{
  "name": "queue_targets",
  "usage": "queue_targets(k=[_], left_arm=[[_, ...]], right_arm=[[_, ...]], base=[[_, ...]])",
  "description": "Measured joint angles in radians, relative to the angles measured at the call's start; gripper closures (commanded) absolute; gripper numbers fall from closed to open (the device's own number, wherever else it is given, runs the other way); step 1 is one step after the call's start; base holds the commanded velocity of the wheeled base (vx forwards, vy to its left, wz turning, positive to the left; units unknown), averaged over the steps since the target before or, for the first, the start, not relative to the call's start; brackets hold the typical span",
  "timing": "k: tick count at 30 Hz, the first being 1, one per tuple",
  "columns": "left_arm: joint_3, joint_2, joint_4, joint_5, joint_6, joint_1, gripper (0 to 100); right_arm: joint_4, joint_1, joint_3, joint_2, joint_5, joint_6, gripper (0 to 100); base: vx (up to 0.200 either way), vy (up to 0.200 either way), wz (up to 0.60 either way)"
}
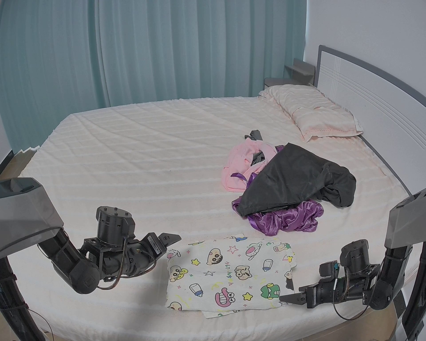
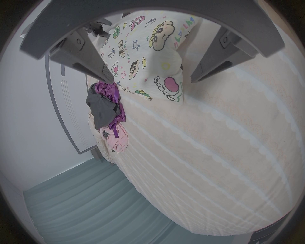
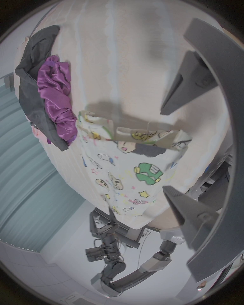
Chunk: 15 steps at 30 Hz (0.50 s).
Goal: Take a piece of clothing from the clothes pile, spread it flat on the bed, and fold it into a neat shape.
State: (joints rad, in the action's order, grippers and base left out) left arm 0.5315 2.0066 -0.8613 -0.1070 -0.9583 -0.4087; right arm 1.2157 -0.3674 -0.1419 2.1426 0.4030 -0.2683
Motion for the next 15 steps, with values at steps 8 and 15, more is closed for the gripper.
queue_targets(k=[8, 15], left_arm=[[0.006, -0.01, -0.001, 0.001, 0.0, 0.004, 0], [0.01, -0.034, -0.005, 0.001, -0.068, -0.005, 0]], right_arm=[[0.001, 0.006, 0.027, 0.039, -0.003, 0.083, 100], [0.001, 0.027, 0.057, 0.043, -0.003, 0.151, 100]], base=[[0.0, 0.0, 0.0], [0.0, 0.0, 0.0]])
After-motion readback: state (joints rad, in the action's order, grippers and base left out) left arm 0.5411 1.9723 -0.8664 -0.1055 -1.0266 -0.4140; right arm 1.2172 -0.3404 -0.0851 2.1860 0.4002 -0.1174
